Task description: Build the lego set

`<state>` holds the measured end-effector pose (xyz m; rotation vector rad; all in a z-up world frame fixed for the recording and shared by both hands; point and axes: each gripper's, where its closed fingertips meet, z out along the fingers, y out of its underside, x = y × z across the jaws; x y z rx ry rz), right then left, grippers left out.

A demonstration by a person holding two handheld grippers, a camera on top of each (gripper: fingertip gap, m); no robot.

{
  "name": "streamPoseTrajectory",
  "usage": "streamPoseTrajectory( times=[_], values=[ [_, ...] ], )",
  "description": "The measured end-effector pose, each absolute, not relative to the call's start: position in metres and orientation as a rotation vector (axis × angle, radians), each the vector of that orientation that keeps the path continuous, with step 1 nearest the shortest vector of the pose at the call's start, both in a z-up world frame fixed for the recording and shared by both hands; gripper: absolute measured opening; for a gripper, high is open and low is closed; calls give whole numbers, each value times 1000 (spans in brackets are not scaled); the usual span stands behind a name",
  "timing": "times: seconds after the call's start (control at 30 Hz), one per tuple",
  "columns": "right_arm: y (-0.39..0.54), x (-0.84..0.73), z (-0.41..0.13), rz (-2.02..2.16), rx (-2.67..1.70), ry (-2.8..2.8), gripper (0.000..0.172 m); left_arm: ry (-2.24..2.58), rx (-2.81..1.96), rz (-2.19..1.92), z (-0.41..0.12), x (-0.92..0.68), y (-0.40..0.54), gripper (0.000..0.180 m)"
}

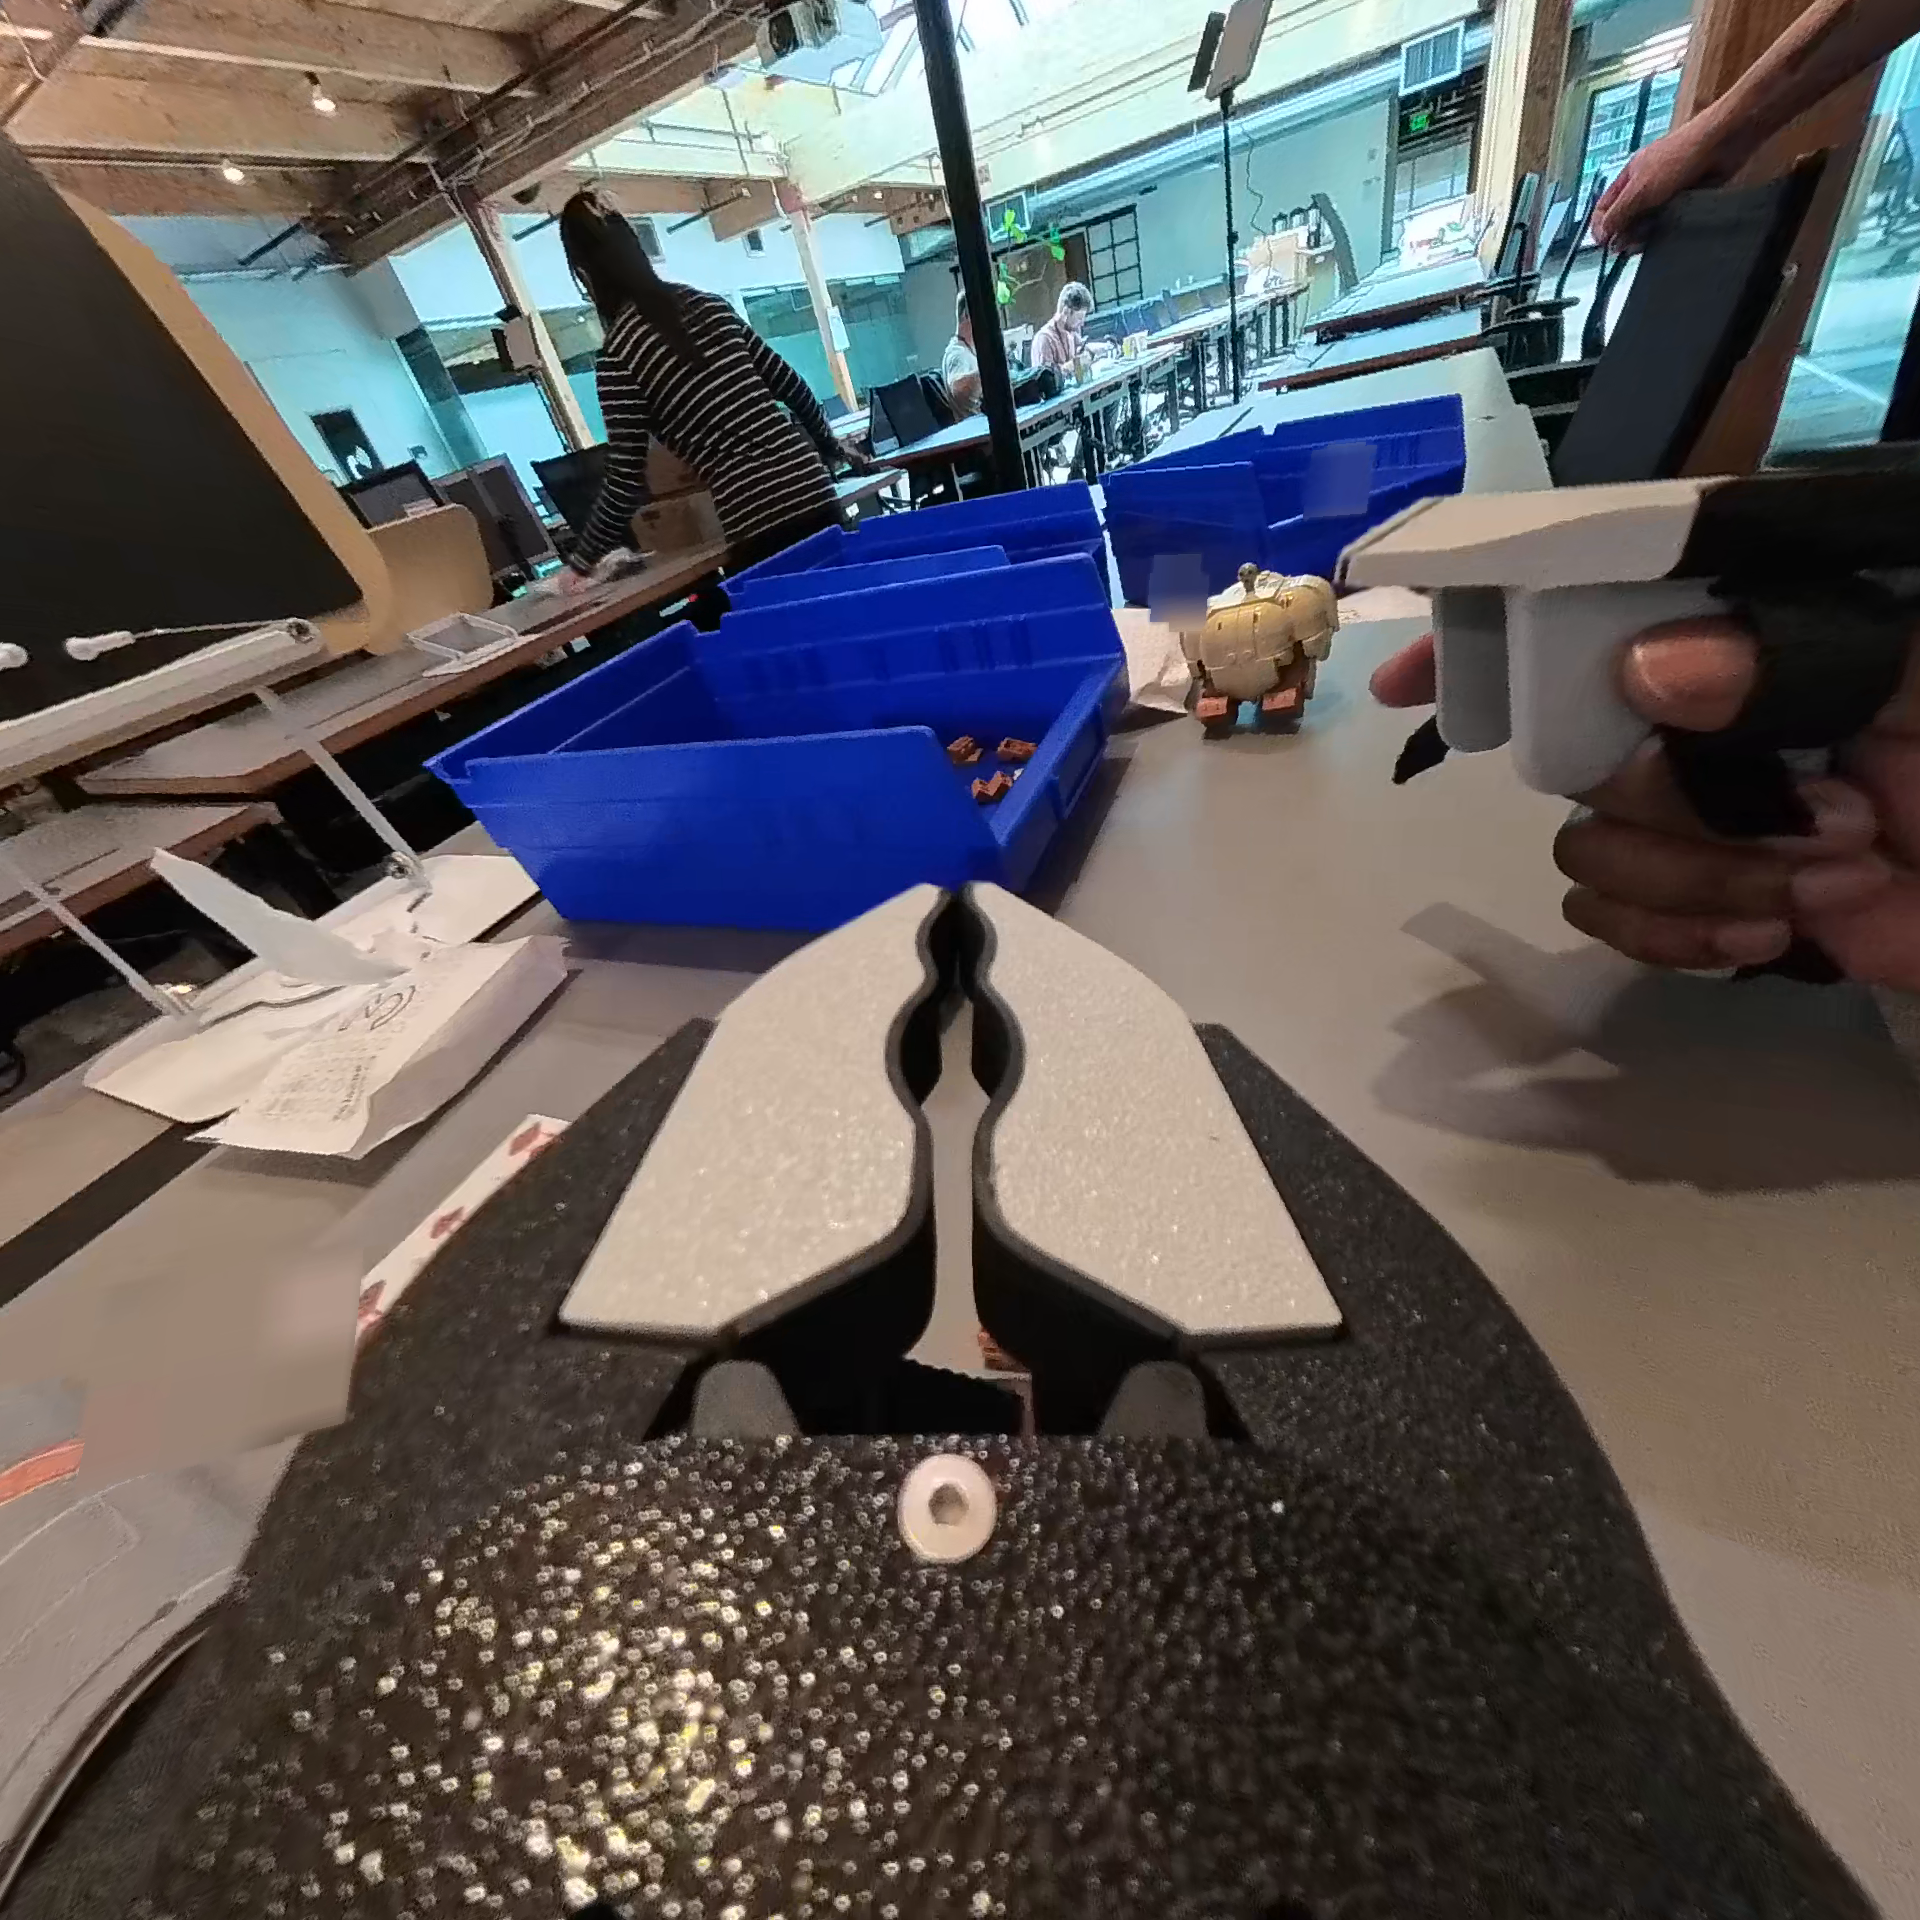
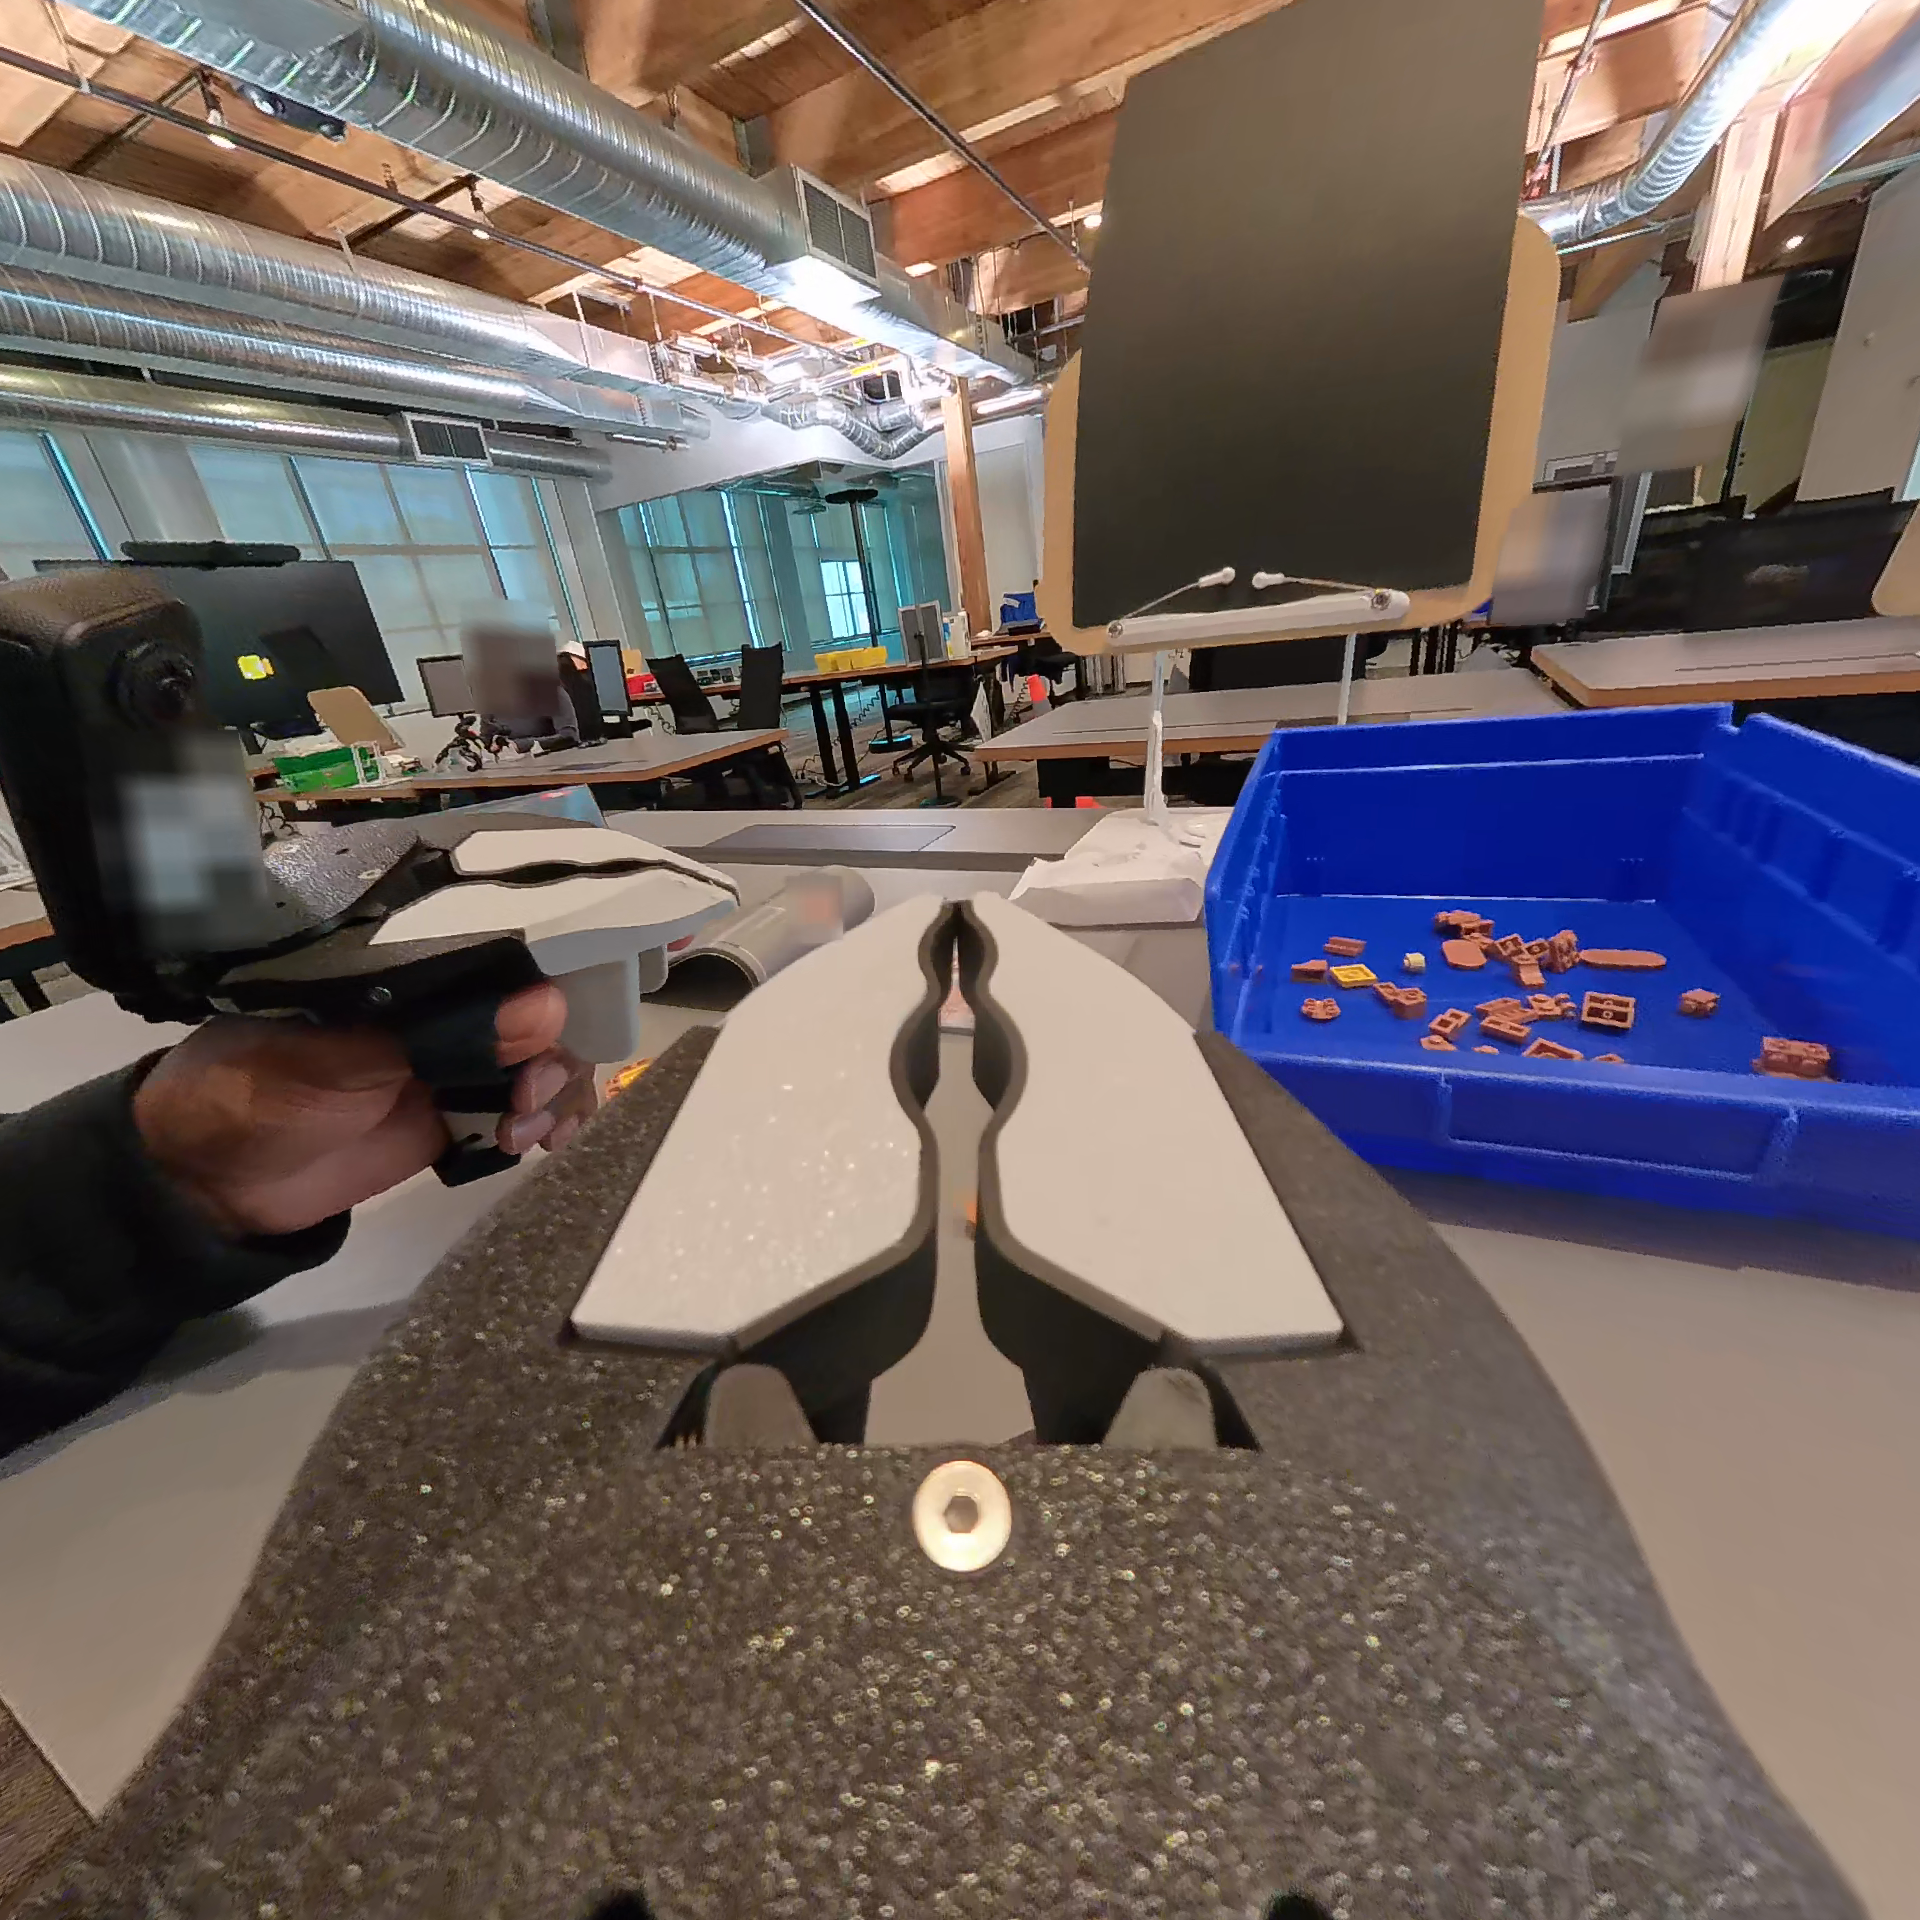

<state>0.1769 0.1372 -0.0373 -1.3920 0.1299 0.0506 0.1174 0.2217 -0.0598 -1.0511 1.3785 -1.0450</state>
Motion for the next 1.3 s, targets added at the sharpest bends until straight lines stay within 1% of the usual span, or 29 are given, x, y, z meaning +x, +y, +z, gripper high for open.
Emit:
streamPoseTrajectory(
  times=[0.3, 0.43, 0.53, 0.7, 1.03, 1.17, 1.3],
  values=[
    [150, 166, -41, 53, -1416, 87, 0, 1311, -1050, -1019, -61, 117, 235, 0],
    [160, 167, -59, 40, -1462, 84, 0, 1234, -1128, -1152, -65, 117, 237, 0],
    [163, 164, -59, 24, -1469, 65, 0, 1218, -1191, -1194, -73, 116, 240, 0],
    [166, 164, -64, 22, -1498, 67, 0, 1187, -1207, -1219, -71, 113, 244, 0],
    [167, 165, -66, 21, -1507, 69, 0, 1179, -1204, -1195, -70, 113, 245, 0],
    [166, 167, -65, 13, -1496, 79, 0, 1221, -1130, -1096, -68, 112, 240, 0],
    [166, 162, -64, -25, -1495, 48, 0, 1156, -1168, -1157, -62, 110, 248, 0]
  ],
)
